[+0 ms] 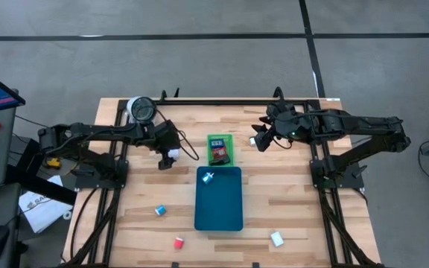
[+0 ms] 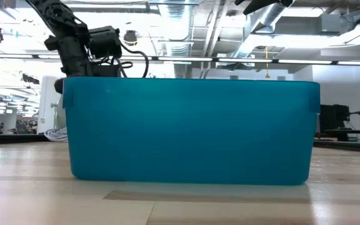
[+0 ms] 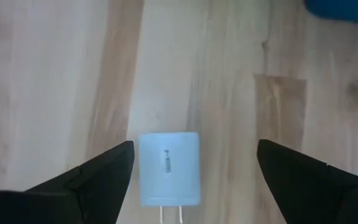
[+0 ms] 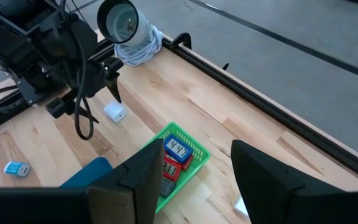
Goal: Pick & Place Office items
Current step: Put the top white charger adapter into the blue bin
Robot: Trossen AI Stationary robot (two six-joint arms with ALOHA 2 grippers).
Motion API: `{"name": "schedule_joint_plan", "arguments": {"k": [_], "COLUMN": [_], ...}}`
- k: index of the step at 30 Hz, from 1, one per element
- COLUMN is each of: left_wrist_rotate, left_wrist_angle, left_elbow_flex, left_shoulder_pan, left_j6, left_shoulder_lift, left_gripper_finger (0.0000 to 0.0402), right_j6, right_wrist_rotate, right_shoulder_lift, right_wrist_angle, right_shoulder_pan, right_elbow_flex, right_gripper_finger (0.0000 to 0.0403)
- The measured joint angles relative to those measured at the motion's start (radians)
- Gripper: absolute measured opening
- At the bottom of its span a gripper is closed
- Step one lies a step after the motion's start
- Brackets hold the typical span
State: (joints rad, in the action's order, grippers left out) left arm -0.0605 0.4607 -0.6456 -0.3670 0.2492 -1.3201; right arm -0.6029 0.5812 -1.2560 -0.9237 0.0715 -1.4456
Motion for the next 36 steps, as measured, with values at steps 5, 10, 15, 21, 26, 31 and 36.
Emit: {"name": "schedule_joint_plan", "arguments": {"k": [5, 10, 15, 21, 26, 31, 36], "left_wrist_rotate": [0.0, 0.001, 0.01, 0.022, -0.203, -0.33, -0.333], "left_wrist_angle": [-0.016, -0.095, -0.137, -0.137, -0.125, -0.21, -0.293], "left_elbow_flex": [0.033, 0.068, 0.077, 0.079, 0.071, 0.006, -0.109], "left_shoulder_pan": [-0.014, -0.014, -0.012, -0.006, 0.001, 0.074, 0.183], "left_j6": [0.0, -0.052, -0.131, -0.229, -0.329, -0.463, -0.497], "left_shoulder_lift": [-0.025, -0.073, -0.124, -0.108, 0.014, 0.146, 0.136], "left_gripper_finger": [0.0336, 0.033, 0.0282, 0.0168, 0.017, 0.017, 0.017], "right_j6": [-0.001, -0.008, -0.019, -0.026, -0.026, -0.018, -0.005], "right_wrist_rotate": [0.0, 0.0, -0.001, -0.002, -0.004, -0.004, -0.003], "right_shoulder_lift": [0.0, 0.0, 0.0, 0.0, 0.0, 0.0, 0.0], "right_wrist_angle": [0.0, 0.0, -0.006, -0.012, -0.014, -0.014, -0.013], "right_shoulder_pan": [0.0, 0.0, 0.0, 0.0, 0.0, -0.004, -0.015], "right_elbow_flex": [0.0, 0.0, 0.0, 0.0, 0.0, 0.0, 0.0], "right_gripper_finger": [0.0182, 0.0182, 0.0182, 0.0182, 0.0182, 0.0182, 0.0182]}}
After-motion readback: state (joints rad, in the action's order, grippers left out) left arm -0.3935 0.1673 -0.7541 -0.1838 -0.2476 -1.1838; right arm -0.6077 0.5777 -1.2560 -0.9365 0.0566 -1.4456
